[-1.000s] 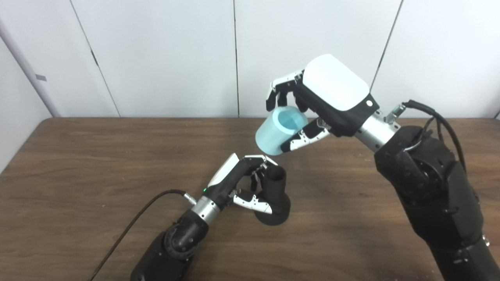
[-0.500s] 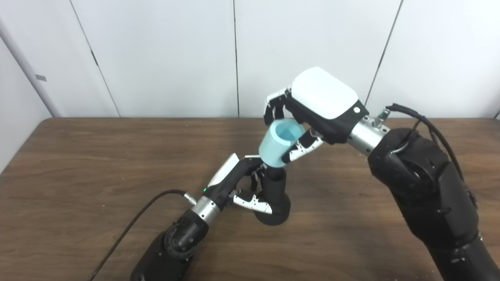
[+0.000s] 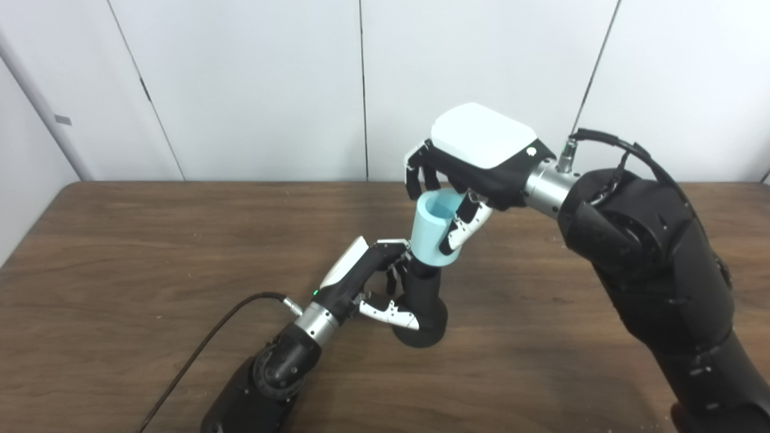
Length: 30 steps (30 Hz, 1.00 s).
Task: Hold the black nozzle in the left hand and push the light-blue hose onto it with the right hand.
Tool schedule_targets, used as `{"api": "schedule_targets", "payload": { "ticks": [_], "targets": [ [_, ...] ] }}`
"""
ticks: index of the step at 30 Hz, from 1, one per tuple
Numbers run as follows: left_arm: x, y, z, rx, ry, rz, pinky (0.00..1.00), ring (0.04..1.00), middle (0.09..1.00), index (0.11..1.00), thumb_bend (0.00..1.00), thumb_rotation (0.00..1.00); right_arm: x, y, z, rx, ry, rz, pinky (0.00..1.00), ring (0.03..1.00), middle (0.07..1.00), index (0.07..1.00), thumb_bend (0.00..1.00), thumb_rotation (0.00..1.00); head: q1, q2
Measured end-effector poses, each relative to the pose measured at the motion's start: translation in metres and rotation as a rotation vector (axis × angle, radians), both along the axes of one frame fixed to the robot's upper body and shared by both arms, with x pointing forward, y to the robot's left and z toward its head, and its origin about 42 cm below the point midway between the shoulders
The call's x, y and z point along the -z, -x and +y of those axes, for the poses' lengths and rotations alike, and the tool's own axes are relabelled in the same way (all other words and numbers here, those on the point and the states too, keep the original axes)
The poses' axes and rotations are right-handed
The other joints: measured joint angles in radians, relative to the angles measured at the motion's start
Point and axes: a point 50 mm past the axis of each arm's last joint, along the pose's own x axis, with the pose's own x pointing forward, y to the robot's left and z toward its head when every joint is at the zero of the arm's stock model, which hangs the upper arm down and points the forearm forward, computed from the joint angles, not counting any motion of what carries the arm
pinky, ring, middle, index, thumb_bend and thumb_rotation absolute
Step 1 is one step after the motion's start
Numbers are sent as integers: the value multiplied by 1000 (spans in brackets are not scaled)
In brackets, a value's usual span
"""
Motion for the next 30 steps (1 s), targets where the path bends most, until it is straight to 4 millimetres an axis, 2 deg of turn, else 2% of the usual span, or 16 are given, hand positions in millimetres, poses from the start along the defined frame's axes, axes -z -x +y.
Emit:
{"api": "schedule_targets", "payload": {
  "ticks": [7, 19, 26, 30],
  "targets": [
    [0, 0, 0, 1, 0, 0, 181, 259, 336, 481, 522, 80, -3, 0, 11, -29, -62, 126, 179, 263, 401, 518, 518, 0, 3, 2],
    [0, 0, 0, 1, -1, 0, 179, 257, 335, 481, 522, 80, -2, -1, 9, -22, -92, 158, 217, 304, 407, 519, 519, 0, 5, 5],
    [0, 0, 0, 2, -1, -1, 178, 258, 337, 481, 522, 80, -1, -1, 8, -22, -104, 176, 192, 274, 400, 516, 519, 0, 2, 9],
    [0, 0, 0, 2, -1, -1, 180, 260, 338, 481, 522, 80, 0, 0, 8, -23, -90, 175, 204, 293, 408, 519, 519, 0, 0, 11]
  ]
}}
